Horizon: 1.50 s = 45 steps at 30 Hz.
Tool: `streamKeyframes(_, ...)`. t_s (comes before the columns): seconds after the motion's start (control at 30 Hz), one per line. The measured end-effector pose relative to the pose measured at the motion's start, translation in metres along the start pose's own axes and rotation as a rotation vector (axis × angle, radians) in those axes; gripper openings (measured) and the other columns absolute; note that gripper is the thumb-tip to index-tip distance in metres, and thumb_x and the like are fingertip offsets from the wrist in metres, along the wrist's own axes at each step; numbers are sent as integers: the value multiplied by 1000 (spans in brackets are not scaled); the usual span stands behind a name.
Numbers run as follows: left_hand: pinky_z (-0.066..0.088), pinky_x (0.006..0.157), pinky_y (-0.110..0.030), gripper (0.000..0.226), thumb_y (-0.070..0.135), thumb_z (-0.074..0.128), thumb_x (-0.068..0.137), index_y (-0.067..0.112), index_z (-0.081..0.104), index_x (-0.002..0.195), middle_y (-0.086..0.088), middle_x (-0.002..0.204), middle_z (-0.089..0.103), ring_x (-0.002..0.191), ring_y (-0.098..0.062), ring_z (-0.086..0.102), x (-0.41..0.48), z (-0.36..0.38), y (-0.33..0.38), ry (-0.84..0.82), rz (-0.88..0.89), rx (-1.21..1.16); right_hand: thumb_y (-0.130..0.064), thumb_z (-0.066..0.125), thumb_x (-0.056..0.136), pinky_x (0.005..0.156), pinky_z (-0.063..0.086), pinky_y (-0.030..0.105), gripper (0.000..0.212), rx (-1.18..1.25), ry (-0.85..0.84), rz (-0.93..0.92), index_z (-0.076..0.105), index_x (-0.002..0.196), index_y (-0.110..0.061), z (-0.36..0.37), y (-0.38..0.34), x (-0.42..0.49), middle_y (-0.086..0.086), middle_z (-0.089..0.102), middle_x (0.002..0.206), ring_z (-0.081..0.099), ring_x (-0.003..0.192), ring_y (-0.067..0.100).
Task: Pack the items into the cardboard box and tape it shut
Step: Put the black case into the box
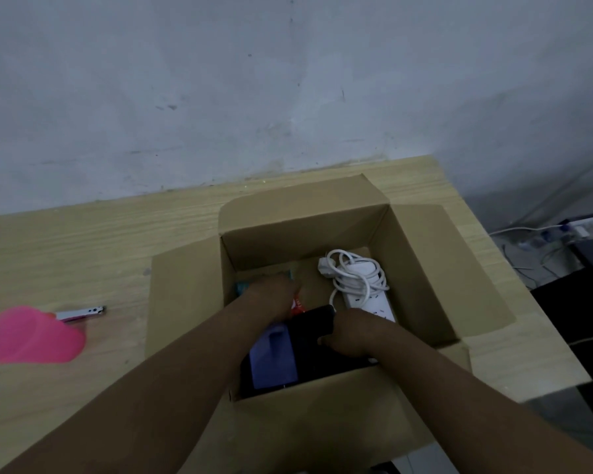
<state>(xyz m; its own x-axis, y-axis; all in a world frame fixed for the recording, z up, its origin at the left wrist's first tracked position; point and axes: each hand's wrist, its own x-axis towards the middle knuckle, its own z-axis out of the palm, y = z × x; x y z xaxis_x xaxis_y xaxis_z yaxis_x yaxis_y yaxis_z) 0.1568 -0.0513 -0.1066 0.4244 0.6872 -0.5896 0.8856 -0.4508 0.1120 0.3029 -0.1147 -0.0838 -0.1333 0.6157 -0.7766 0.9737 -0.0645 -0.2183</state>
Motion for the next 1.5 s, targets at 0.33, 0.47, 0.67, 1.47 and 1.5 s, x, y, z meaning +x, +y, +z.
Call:
streamKeyframes(0.33,50,92,-32,56,27,47,100,4,29,147,-22,138,48,113,-31,57,-14,-11,-3,92,-40,-61,-29,33,104,94,39,32,42,-3,-62,-8,47,136,-6,1,-2,-9,19,50,135,49,122,31)
streamKeyframes(0.47,42,97,-32,48,17,50,96,-2,40,138,-23,135,50,121,-35,52,-21,-17,0,45,-98,-77,-35,36,102,96,39,33,46,-60,-50,-24,49,131,-1,-2,-3,-13,19,52,134,50,121,29)
streamKeyframes(0.67,44,92,-31,45,27,53,94,16,47,137,-9,128,58,117,-26,56,-44,-17,-17,269,-45,70,-30,49,97,82,43,31,33,-144,186,-55,58,116,-5,-17,-13,-18,15,61,118,58,108,29)
streamKeyframes(1.47,23,114,-52,71,31,76,73,6,49,134,-28,147,36,141,-44,27,-218,93,-216,916,-609,-276,-26,51,76,104,32,50,30,-572,775,-433,71,79,-5,46,-196,13,20,65,96,58,98,37)
streamKeyframes(1.5,18,115,-51,82,38,76,73,7,41,141,-28,150,29,143,-43,21,-221,96,-228,846,-675,-296,-27,50,78,102,32,49,30,-603,773,-435,71,80,-6,46,-198,12,18,65,94,57,96,36)
